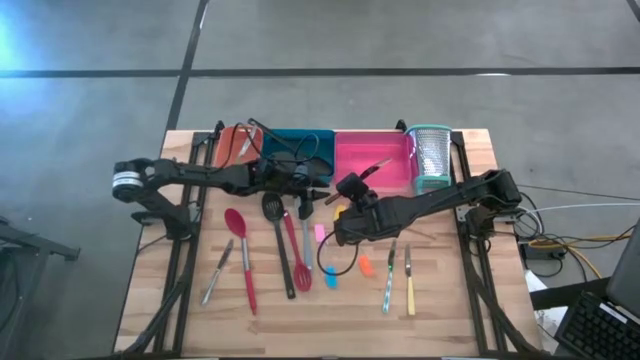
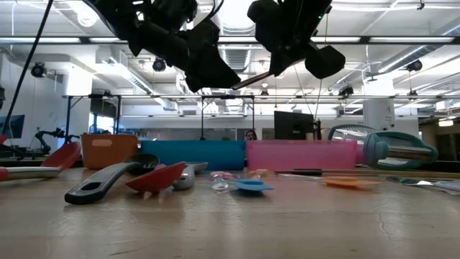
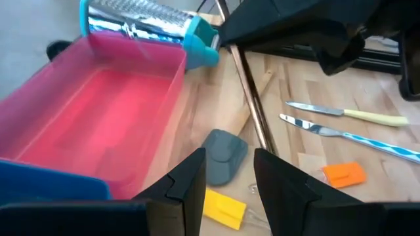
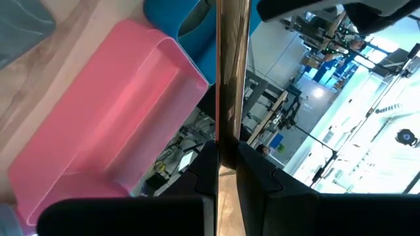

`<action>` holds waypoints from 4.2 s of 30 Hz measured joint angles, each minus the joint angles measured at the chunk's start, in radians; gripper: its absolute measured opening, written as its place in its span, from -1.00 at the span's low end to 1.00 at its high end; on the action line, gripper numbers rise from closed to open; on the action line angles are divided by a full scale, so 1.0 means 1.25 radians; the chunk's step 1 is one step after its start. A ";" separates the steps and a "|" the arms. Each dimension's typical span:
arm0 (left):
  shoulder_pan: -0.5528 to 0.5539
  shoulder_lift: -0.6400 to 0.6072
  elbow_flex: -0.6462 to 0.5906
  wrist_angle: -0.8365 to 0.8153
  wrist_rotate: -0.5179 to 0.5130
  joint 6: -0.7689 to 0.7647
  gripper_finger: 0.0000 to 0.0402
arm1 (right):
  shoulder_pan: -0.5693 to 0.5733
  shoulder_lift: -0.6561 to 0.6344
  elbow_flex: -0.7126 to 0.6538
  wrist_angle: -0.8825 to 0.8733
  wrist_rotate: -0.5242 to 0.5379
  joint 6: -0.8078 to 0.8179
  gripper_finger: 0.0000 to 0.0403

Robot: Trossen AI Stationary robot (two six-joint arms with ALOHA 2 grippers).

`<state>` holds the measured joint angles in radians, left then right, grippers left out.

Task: Pick & Place Kitchen Items
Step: Put the gold knife into the orange bin

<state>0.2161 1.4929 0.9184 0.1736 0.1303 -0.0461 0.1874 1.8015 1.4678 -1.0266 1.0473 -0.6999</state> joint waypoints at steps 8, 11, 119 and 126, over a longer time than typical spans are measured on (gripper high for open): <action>0.000 0.003 0.002 0.001 0.023 -0.007 -0.34 | -0.003 0.000 0.000 0.034 -0.003 -0.018 -0.91; 0.000 0.008 0.003 0.003 0.023 -0.008 -0.34 | -0.003 0.000 0.000 0.036 -0.003 -0.030 -0.91; 0.392 -0.300 -0.372 0.029 -0.217 0.022 -0.90 | -0.063 -0.063 -0.132 -0.283 -0.001 0.944 -0.26; 0.442 -0.435 -0.435 -0.013 -0.221 0.066 -0.90 | -0.095 -0.064 -0.136 -0.282 -0.001 0.967 -0.30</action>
<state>0.7689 0.9496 0.3744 0.1573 -0.1463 0.0359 0.0685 1.7210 1.2980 -1.3788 1.0462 0.5083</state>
